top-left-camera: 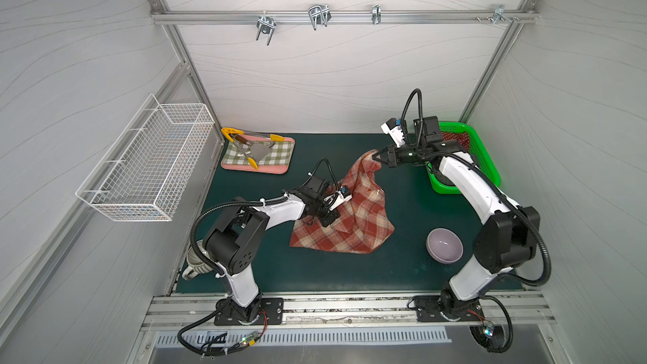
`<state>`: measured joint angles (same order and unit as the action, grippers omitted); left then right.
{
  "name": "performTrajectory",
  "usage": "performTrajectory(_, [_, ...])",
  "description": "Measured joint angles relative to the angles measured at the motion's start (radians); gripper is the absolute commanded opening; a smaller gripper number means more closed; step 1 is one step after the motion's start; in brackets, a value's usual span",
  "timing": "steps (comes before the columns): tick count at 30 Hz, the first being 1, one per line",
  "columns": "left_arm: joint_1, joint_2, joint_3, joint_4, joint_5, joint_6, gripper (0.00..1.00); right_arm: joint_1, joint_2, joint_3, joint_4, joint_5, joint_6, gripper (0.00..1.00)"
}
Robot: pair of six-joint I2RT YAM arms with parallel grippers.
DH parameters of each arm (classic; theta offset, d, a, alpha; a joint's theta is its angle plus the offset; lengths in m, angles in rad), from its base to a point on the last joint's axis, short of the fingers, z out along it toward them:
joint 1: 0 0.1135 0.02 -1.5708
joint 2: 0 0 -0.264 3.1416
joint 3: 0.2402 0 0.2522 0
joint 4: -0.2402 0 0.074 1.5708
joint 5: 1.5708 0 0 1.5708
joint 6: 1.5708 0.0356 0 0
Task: Roll up the skirts
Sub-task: Flatten out the skirt at the center of the board.
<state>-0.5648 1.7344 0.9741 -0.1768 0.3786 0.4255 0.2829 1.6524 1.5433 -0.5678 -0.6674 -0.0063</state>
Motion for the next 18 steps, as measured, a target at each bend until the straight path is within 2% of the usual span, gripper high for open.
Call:
performTrajectory(3, [0.008,-0.094,-0.006,-0.026,-0.021,-0.004,0.00,-0.016,-0.021,0.000,0.000,0.043,0.035,0.00])
performTrajectory(6, [0.017,-0.254,-0.031,-0.018,-0.088,-0.016,0.00,-0.030,-0.052,0.000,-0.002,0.113,0.077,0.00])
performTrajectory(11, [0.021,-0.566,-0.084,0.020,-0.268,-0.016,0.00,-0.040,-0.147,0.007,-0.042,0.249,0.132,0.00])
performTrajectory(18, [0.018,-0.869,-0.053,0.003,-0.488,0.029,0.00,-0.047,-0.277,0.124,-0.184,0.327,0.137,0.00])
